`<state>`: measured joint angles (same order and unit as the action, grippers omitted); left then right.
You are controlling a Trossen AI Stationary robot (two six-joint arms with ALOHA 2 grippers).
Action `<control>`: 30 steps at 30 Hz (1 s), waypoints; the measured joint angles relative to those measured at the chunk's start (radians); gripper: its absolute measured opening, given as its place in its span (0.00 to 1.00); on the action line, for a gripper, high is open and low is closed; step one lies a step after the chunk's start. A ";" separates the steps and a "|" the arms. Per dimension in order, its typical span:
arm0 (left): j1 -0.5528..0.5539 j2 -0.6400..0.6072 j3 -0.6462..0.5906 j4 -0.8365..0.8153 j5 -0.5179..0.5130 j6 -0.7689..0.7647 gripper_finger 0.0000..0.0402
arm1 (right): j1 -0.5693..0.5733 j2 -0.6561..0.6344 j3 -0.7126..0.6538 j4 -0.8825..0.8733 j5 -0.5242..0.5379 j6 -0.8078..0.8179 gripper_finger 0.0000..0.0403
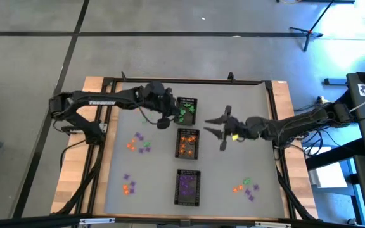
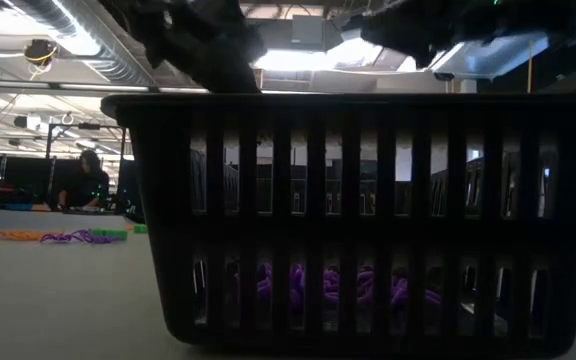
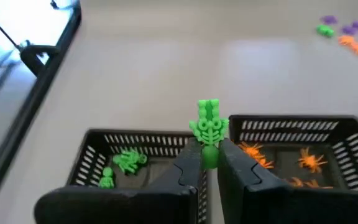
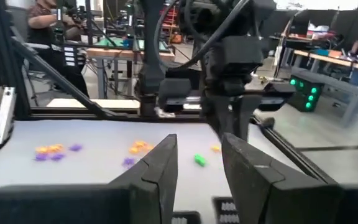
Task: Sort Halloween decoration
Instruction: Put the green skeleton toy into the top black bin
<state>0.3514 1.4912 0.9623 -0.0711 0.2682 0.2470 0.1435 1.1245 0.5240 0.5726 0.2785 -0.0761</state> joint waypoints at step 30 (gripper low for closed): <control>0.088 -0.142 0.007 -0.344 -0.255 0.012 0.44 | -0.182 -0.010 -0.034 -0.045 -0.212 0.153 0.31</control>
<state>0.4398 1.3490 0.9693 -0.4152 0.0131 0.2588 -0.0389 1.1143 0.4896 0.5275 0.0664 0.0773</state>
